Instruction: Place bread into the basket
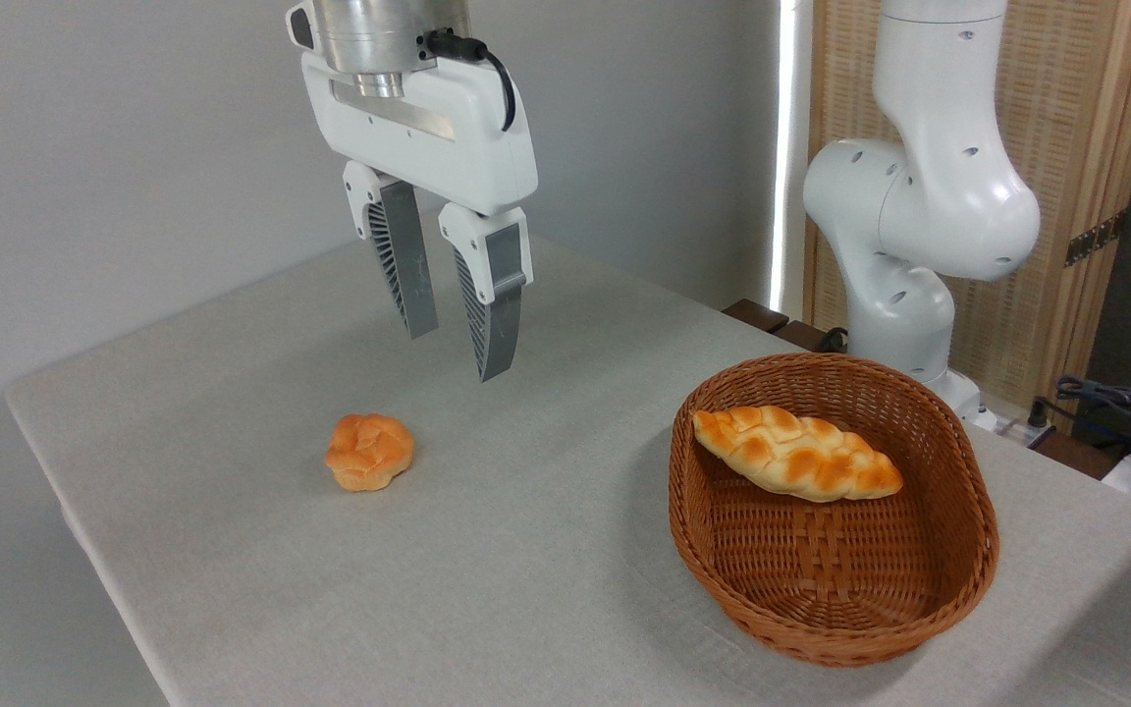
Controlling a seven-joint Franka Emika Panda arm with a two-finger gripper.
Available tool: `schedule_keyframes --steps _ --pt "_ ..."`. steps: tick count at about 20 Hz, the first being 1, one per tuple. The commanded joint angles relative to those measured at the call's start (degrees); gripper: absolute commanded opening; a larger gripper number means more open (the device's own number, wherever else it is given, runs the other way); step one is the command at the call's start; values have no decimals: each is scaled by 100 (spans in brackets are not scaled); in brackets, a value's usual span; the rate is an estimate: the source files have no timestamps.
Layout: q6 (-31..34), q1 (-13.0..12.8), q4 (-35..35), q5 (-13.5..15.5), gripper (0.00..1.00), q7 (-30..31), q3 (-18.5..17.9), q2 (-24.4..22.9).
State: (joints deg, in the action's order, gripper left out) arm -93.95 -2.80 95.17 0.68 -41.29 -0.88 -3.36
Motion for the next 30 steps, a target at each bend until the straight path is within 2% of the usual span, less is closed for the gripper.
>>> schedule_keyframes --steps 1,14,20,26,28,30 --pt "96 -19 -70 11 100 77 -35 -6" --pt "149 -19 -25 11 100 59 -35 -33" --pt "114 -54 133 20 100 51 79 -95" --pt "-131 -186 361 520 100 103 394 -95" --pt "-525 -326 580 617 100 112 544 -86" --pt "-1087 -353 782 714 100 103 702 -60"
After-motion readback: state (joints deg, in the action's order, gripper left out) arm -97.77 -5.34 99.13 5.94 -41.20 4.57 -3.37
